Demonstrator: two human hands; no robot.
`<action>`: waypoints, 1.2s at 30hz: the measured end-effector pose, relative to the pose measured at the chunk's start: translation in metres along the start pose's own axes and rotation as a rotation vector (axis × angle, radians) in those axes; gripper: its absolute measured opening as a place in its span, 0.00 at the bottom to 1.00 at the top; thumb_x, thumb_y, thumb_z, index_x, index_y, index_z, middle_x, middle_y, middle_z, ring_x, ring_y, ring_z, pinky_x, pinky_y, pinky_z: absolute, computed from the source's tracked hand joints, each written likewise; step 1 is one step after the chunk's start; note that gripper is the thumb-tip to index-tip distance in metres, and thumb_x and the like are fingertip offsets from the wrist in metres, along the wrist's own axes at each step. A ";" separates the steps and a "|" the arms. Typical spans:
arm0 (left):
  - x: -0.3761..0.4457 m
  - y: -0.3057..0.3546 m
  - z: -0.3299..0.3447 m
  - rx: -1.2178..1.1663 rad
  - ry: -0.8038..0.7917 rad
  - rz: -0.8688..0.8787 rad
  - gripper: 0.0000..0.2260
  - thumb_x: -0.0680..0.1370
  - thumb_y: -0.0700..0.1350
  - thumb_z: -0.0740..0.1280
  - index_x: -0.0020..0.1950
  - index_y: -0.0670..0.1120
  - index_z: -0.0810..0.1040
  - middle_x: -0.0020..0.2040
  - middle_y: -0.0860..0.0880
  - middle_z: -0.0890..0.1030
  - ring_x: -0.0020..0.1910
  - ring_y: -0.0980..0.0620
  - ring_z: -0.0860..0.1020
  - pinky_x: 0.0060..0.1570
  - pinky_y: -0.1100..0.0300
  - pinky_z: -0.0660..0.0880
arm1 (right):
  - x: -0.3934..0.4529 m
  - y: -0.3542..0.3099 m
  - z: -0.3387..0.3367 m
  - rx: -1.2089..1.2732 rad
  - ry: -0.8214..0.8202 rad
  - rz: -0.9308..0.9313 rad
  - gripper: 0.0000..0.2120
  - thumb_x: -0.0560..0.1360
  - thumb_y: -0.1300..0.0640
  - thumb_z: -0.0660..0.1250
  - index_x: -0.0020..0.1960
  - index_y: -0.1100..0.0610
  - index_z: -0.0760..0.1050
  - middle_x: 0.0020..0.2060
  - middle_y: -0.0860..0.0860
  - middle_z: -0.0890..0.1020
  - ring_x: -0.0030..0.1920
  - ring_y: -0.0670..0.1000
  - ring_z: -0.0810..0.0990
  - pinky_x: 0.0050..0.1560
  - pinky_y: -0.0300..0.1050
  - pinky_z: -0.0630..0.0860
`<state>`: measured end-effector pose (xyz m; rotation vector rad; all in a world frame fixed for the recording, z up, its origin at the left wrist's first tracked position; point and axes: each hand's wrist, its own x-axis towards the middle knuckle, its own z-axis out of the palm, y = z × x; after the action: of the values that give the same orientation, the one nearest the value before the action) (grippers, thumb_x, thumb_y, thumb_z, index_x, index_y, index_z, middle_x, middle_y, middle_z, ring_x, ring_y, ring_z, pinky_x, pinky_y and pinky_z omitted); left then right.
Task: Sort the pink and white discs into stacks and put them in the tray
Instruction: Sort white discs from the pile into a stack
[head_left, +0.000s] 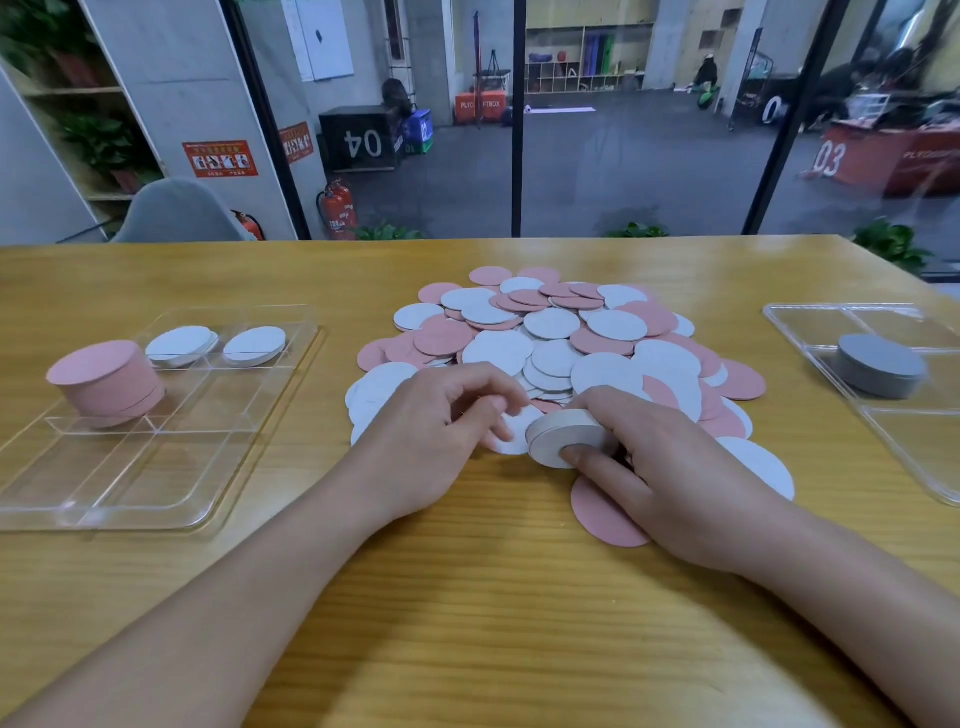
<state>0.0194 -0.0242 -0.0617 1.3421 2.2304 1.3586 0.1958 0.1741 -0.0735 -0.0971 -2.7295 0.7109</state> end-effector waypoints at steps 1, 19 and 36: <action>0.001 -0.003 -0.001 0.092 0.047 -0.010 0.09 0.87 0.44 0.69 0.56 0.56 0.86 0.47 0.56 0.85 0.44 0.59 0.83 0.47 0.68 0.75 | 0.000 0.000 0.000 0.004 -0.002 0.000 0.03 0.85 0.47 0.65 0.55 0.41 0.70 0.45 0.39 0.77 0.48 0.44 0.77 0.42 0.39 0.69; -0.004 0.006 0.002 0.398 -0.106 -0.069 0.23 0.75 0.63 0.80 0.66 0.63 0.75 0.62 0.65 0.70 0.64 0.64 0.67 0.57 0.70 0.68 | 0.000 0.000 -0.005 0.018 -0.002 -0.001 0.06 0.85 0.47 0.66 0.50 0.44 0.71 0.44 0.41 0.77 0.47 0.47 0.76 0.42 0.41 0.70; 0.002 -0.003 -0.010 -0.064 -0.007 0.056 0.06 0.86 0.43 0.70 0.52 0.47 0.85 0.41 0.54 0.81 0.42 0.49 0.79 0.47 0.49 0.81 | -0.001 -0.002 -0.001 0.064 0.041 0.084 0.11 0.84 0.45 0.66 0.65 0.39 0.68 0.48 0.36 0.78 0.50 0.42 0.77 0.46 0.39 0.74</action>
<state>0.0107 -0.0288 -0.0583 1.3948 2.1411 1.4283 0.1975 0.1724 -0.0721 -0.2109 -2.6740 0.8105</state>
